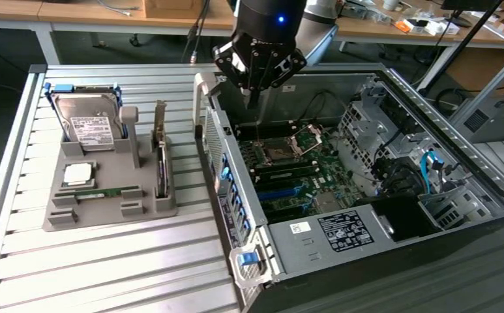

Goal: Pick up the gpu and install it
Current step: 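Reach for the gpu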

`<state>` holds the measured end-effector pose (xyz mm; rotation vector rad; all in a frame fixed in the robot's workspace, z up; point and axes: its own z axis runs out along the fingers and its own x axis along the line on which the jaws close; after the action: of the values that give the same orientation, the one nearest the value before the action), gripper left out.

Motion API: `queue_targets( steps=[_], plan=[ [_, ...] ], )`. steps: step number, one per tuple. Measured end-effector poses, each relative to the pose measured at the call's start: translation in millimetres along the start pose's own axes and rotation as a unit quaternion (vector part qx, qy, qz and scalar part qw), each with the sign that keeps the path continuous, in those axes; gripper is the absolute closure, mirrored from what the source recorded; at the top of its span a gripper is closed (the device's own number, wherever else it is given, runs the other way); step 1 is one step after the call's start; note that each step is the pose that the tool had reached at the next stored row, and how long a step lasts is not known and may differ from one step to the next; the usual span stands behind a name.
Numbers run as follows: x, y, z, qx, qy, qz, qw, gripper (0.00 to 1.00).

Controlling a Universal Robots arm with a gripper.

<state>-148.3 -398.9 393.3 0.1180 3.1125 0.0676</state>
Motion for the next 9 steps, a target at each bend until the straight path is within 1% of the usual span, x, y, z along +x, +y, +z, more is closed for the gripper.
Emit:
queue_targets(
  steps=[9],
  plan=[
    [2.0, -0.2, -0.1, 0.0000, 0.0000, 0.000, 1.0000, 0.90]
  ],
)
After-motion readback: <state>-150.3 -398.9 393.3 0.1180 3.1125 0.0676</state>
